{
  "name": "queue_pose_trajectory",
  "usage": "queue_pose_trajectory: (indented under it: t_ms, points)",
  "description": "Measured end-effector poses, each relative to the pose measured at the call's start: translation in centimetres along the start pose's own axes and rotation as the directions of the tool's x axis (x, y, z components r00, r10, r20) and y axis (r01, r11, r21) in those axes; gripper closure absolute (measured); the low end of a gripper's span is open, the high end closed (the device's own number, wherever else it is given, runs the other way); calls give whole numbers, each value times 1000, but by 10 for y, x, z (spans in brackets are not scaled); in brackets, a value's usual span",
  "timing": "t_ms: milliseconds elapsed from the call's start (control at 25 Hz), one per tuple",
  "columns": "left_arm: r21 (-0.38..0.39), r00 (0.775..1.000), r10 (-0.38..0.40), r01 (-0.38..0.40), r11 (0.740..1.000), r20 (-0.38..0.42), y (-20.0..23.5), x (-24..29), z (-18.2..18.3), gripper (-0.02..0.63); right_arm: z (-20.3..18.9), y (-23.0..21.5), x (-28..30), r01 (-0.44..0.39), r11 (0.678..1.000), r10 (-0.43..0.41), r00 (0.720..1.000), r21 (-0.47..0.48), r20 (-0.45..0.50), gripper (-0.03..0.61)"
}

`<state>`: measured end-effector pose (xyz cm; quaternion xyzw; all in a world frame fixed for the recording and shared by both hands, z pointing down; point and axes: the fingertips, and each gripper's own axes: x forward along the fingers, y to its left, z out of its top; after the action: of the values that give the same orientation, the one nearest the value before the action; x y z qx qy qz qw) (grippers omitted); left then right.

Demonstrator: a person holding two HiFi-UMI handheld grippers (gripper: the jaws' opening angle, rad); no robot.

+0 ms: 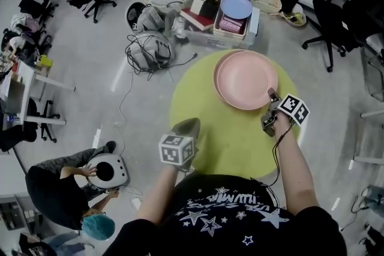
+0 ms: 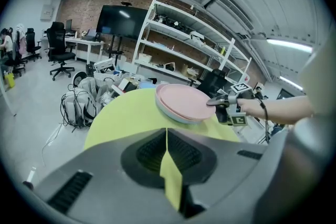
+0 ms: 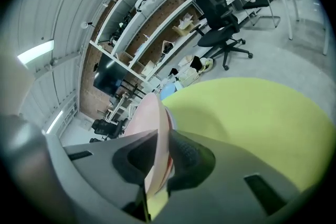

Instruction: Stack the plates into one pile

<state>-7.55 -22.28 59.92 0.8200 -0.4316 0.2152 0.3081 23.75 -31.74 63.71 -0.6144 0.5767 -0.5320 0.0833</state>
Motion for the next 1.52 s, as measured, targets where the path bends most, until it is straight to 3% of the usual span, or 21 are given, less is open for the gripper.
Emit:
queue_pose_trajectory:
  t_ms: [200,320,680,1080,1320,1520]
  points:
    - [-7,1000,2,-2,1000,-2,0,-2,-2,595,-10,6,8,4,999,-7,999,-53,-43,522]
    - [-8,1000,3,-3,1000,-6,-1,-3,-3,595,-14,7,10,19,991,-27,998,-132,-62,521]
    - [-11,1000,12,-12,1000,0,-6,-11,-8,595,-22,14,4,20,979,-38,995,-201,-87,398]
    - [0,999,32,-32,999,31,-21,-32,-16,595,-37,22,-24,-35,961,6,994,-274,-106,396]
    - [-21,994,84,-83,996,67,-31,-50,-23,595,-53,22,-46,-99,902,36,987,-421,-156,400]
    - [-58,988,131,-126,990,86,-40,-66,-35,595,-57,27,-63,-161,917,112,982,-364,-153,453]
